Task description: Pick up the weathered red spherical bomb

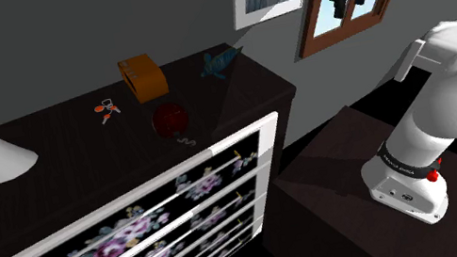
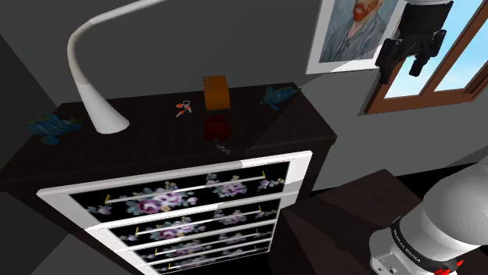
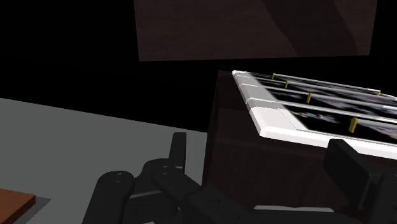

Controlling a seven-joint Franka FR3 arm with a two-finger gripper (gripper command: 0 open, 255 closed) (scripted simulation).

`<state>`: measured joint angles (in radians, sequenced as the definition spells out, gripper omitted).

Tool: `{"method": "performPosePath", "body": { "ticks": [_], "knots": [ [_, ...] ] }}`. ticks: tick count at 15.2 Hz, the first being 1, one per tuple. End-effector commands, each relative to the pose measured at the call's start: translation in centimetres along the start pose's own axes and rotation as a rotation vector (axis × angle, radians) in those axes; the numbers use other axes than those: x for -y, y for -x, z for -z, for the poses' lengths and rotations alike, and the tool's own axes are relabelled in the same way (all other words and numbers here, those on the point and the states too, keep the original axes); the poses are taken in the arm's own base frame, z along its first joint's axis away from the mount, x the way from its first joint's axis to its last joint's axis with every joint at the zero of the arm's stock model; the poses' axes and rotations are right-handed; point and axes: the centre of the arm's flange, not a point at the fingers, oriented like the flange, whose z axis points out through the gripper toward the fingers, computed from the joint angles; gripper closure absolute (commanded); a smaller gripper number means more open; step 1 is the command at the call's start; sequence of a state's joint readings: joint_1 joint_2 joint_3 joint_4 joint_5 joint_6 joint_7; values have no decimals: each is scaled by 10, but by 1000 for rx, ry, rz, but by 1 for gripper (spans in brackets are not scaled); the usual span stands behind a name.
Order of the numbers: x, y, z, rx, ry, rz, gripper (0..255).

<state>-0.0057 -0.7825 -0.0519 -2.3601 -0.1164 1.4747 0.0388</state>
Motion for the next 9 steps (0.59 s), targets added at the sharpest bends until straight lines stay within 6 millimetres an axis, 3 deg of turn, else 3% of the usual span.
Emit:
{"method": "performPosePath", "body": {
  "ticks": [1,9],
  "knots": [
    [0,0,0,0,0,0,0],
    [80,-30,-48,-111,-4,109,0]
  ]
}}
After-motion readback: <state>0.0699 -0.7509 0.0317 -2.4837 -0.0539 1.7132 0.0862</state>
